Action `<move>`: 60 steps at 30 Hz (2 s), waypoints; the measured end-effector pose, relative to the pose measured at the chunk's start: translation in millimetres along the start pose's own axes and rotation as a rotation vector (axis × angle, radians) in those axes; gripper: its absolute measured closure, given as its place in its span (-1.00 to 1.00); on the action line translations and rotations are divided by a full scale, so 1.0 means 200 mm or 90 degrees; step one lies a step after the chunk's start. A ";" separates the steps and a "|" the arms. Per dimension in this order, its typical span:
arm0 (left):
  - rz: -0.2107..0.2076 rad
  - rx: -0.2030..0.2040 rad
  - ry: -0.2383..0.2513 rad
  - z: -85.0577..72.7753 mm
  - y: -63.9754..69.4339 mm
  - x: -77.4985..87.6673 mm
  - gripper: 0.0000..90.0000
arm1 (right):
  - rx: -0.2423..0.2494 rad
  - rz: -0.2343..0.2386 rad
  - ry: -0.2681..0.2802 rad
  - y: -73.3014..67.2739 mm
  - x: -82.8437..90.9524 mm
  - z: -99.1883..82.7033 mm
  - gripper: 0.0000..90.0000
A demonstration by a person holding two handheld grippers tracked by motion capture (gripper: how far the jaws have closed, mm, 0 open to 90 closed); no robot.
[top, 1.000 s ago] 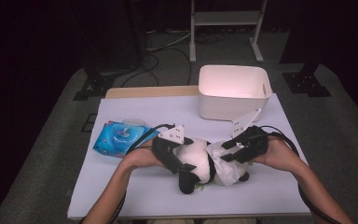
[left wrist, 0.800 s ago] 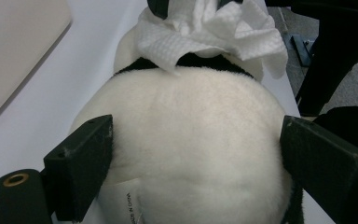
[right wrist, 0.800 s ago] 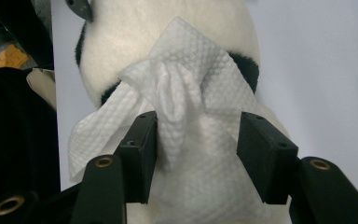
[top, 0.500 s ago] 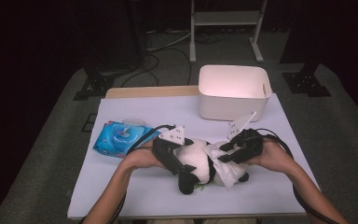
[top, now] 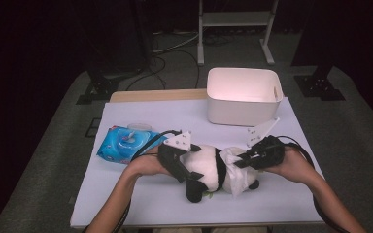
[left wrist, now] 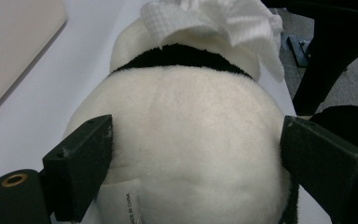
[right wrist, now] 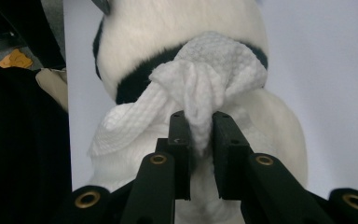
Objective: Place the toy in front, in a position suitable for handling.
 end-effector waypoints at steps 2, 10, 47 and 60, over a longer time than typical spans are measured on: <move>0.000 -0.001 0.000 0.00 0.00 0.00 -0.76 | -0.009 -0.012 -0.005 0.01 0.02 -0.05 0.74; 0.000 0.003 0.001 0.00 0.00 -0.01 -0.76 | -0.023 -0.012 0.006 0.00 0.02 -0.09 0.74; -0.008 0.008 0.009 -0.02 -0.02 0.00 -0.73 | -0.112 -0.006 0.083 0.03 0.05 -0.38 0.73; -0.010 0.007 0.005 -0.02 -0.01 0.01 -0.73 | -0.050 0.012 0.069 0.09 -0.01 -0.07 0.73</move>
Point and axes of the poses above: each handheld gripper's, and its own axes: x roughly backward along the jaws, z roughly out of its top, y roughly to its right, the point moved 9 cm from there along -x, roughly forward along the jaws, and after that the axes turned 7 degrees about -y, right-handed, at the moved point
